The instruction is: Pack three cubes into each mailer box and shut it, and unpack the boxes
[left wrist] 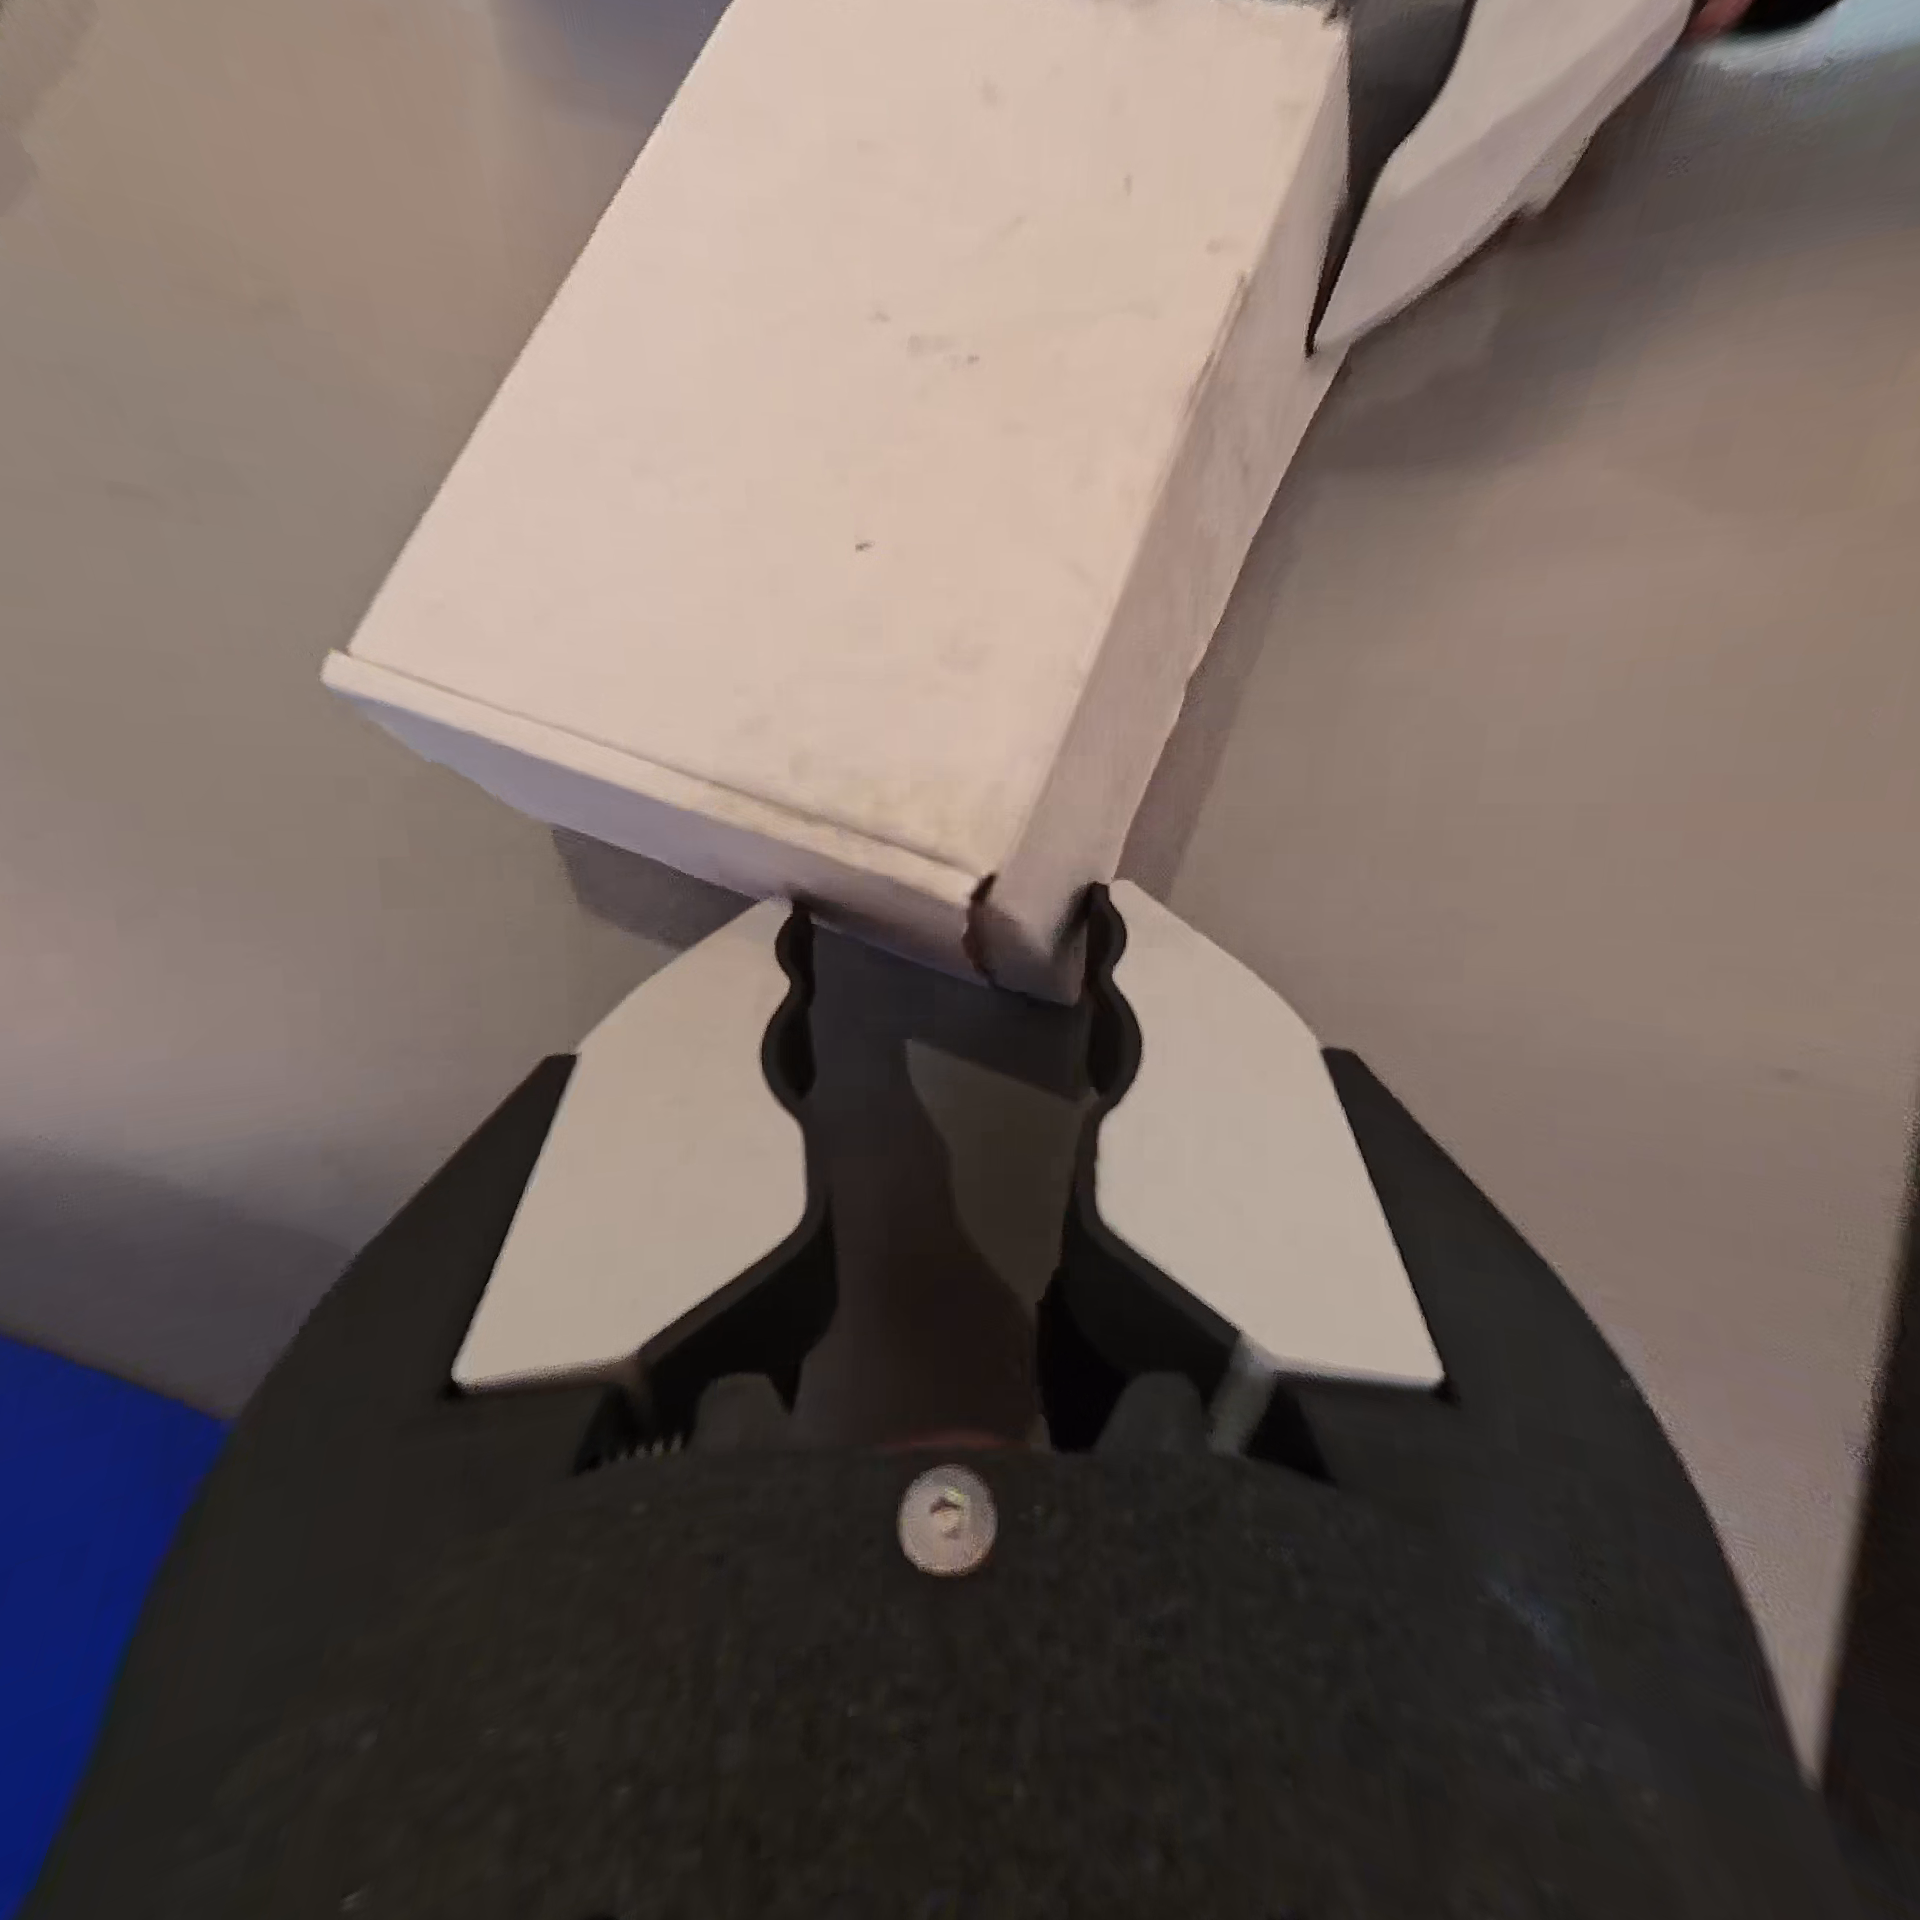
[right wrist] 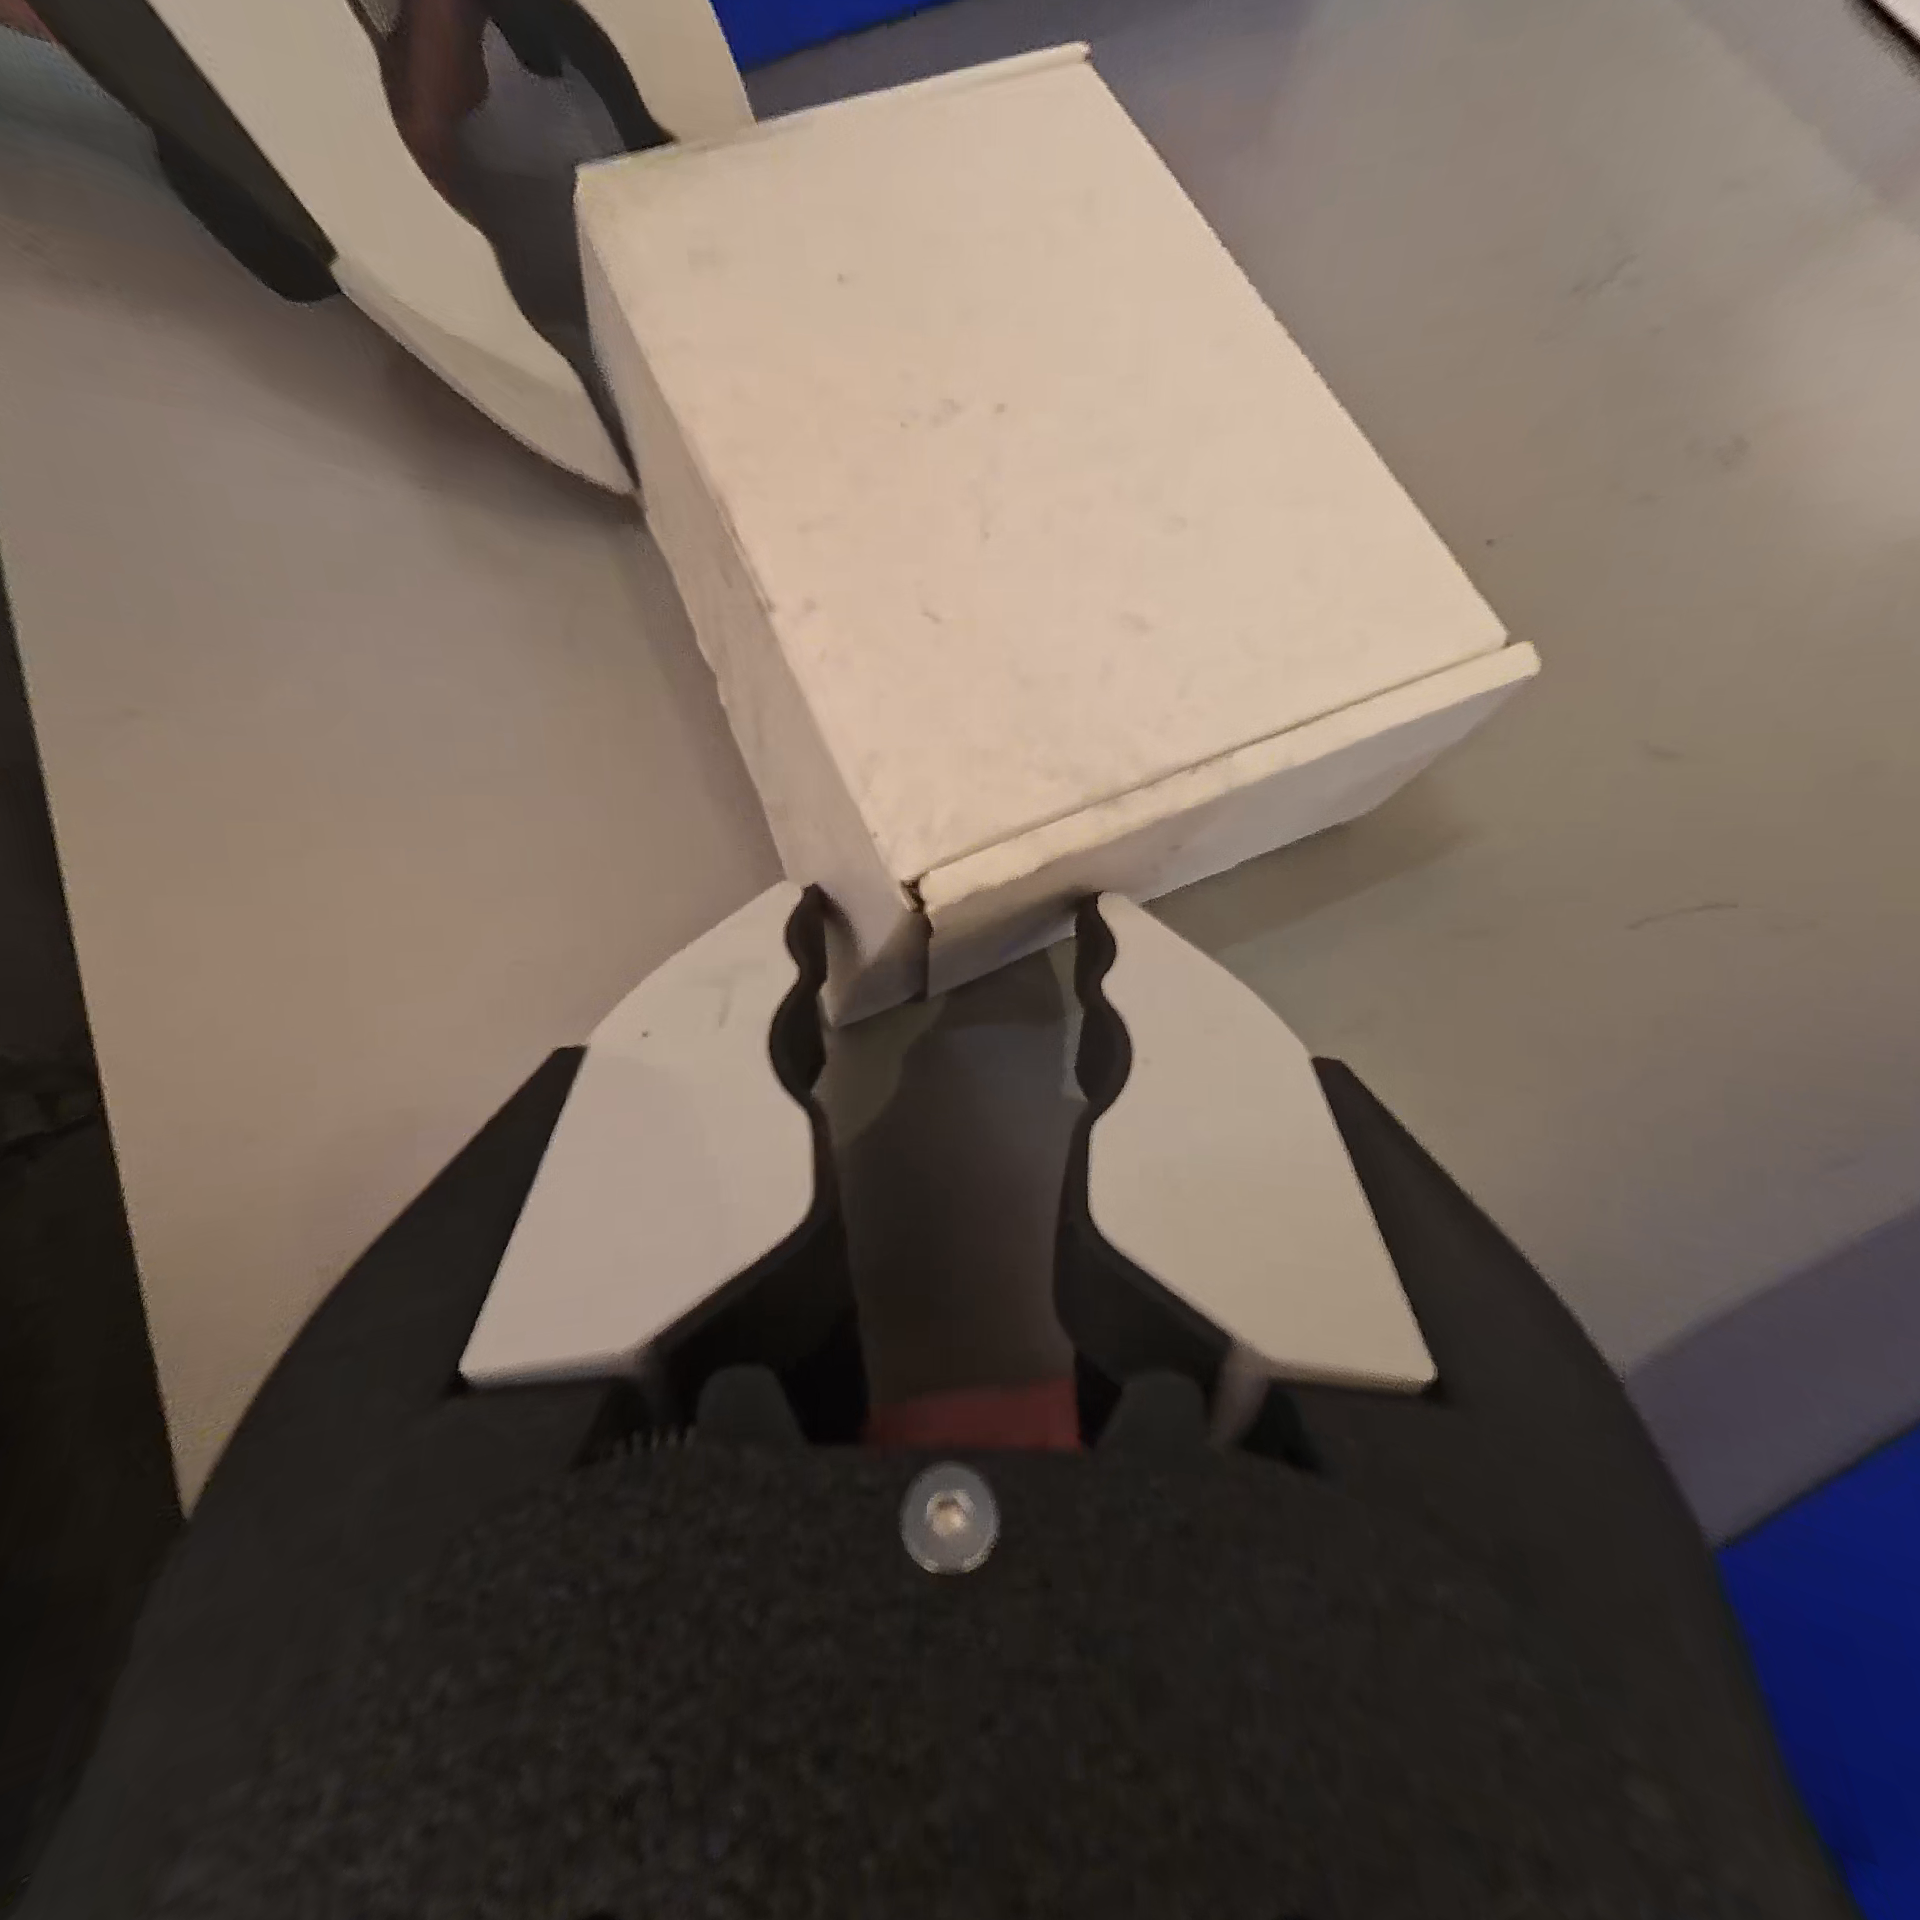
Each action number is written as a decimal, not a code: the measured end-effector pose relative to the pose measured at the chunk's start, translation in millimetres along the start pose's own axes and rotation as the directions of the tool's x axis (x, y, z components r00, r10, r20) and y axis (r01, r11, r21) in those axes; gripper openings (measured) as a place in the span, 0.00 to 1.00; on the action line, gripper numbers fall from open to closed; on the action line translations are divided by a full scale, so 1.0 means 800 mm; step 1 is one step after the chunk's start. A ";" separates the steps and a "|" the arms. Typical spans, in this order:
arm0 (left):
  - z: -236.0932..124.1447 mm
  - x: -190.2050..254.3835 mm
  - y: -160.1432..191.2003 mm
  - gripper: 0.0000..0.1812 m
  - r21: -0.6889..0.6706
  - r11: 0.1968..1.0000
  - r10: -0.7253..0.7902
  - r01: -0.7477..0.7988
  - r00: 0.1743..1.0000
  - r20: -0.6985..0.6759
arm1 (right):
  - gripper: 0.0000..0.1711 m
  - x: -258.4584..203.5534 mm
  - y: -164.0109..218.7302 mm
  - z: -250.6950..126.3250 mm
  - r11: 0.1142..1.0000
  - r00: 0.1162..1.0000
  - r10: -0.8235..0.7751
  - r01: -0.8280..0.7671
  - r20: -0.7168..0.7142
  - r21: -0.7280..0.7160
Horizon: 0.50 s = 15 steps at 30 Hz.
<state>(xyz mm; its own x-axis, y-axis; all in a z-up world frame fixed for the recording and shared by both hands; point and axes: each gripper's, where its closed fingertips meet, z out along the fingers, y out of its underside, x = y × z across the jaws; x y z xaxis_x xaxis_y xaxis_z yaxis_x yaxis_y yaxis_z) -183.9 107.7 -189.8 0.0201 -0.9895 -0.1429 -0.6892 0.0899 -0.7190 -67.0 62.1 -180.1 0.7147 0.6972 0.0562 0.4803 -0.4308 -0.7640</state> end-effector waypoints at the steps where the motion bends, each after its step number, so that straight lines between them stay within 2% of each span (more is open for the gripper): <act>1: 0.001 -0.001 0.000 0.26 -0.016 0.999 0.031 -0.030 0.999 0.036 | 0.26 0.001 0.000 0.000 1.000 1.000 -0.012 0.012 -0.009 -0.012; 4: 0.001 -0.004 0.000 0.26 -0.026 0.999 0.024 -0.023 0.998 0.063 | 0.26 0.004 -0.001 0.001 1.000 1.000 0.001 -0.001 -0.020 -0.011; 9: 0.000 0.000 0.007 0.24 -0.038 0.999 -0.028 0.027 0.999 -0.027 | 0.28 -0.003 0.005 -0.005 0.998 0.997 -0.044 0.046 0.065 -0.031; 12: 0.000 0.002 0.009 0.22 -0.037 0.998 -0.054 0.051 0.996 -0.066 | 0.27 0.002 0.007 0.000 0.987 0.990 -0.143 0.143 0.007 -0.078; 15: 0.001 -0.003 0.009 0.19 -0.053 0.998 -0.026 0.025 0.999 -0.032 | 0.24 0.005 0.006 0.003 0.982 0.987 -0.163 0.161 -0.008 -0.093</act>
<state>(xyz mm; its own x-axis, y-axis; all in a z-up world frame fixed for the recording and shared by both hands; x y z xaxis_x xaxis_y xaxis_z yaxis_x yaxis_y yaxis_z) -188.6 110.8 -195.1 0.0150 -0.9947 -0.1021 -0.7260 0.0594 -0.6851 -63.1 64.5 -185.1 0.6310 0.7533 0.1851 0.6346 -0.3641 -0.6818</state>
